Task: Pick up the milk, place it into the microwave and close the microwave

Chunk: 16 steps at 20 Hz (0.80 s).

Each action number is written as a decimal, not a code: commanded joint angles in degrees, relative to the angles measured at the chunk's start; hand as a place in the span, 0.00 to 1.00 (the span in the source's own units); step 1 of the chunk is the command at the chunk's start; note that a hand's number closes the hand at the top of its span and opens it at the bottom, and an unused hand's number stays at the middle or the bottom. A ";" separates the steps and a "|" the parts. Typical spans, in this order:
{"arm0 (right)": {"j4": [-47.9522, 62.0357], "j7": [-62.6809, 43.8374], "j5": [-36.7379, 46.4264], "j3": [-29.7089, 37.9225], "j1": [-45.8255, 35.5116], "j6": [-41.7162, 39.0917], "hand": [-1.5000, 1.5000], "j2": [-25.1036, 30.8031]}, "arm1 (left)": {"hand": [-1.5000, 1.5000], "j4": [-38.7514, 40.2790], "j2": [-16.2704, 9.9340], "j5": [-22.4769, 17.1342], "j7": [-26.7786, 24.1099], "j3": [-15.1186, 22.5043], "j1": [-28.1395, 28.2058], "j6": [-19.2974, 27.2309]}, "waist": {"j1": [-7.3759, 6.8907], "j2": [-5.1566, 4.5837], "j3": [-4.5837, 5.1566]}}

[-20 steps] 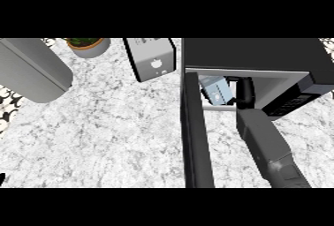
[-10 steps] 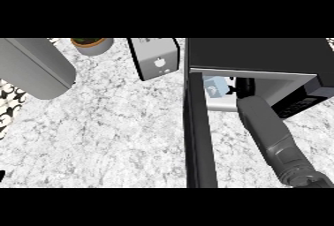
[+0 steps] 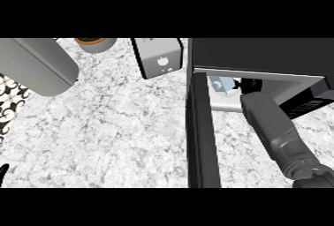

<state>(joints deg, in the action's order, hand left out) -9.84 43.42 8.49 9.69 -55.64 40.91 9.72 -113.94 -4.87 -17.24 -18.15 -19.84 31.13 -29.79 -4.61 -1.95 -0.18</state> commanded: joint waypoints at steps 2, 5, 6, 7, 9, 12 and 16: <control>1.25 0.82 -0.76 1.90 -0.54 1.17 1.00 3.75 | 0.00 0.56 0.49 1.76 0.95 1.70 -2.16 0.66 | -0.43 -0.55 -0.07; 2.31 1.53 -0.96 2.50 1.23 2.29 1.00 3.46 | 0.00 1.40 -0.03 1.66 1.49 1.41 -2.52 0.52 | -0.94 -0.85 -0.12; 3.11 0.53 -0.23 1.93 0.46 1.98 1.00 4.19 | 0.00 1.09 0.25 1.74 -0.04 0.82 -2.21 0.33 | -1.34 -0.67 -0.08; 2.63 1.32 -1.01 2.77 1.18 1.90 1.00 4.37 | 0.00 1.38 -0.54 0.90 1.16 0.85 -2.63 -0.08 | -1.30 -0.88 -0.14; 3.42 1.11 -0.37 2.29 1.25 -0.23 1.00 5.96 | 0.00 2.64 -1.00 0.05 0.78 0.00 -2.88 -0.56 | -1.31 -0.77 -0.11; 4.69 -0.70 -0.42 2.70 0.98 2.97 1.00 5.53 | 0.00 4.01 -0.18 2.07 0.83 1.76 -4.46 0.00 | -1.97 -1.30 -0.12; 5.40 -0.53 1.31 1.34 1.41 2.76 1.00 6.70 | 0.00 3.98 0.04 2.27 1.16 1.19 -5.52 1.25 | -1.98 -1.22 -0.14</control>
<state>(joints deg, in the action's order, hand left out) -5.72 42.87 8.92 11.55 -54.65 42.67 15.02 -111.12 -4.54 -15.06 -17.00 -18.12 26.80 -28.94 -6.53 -2.84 -0.15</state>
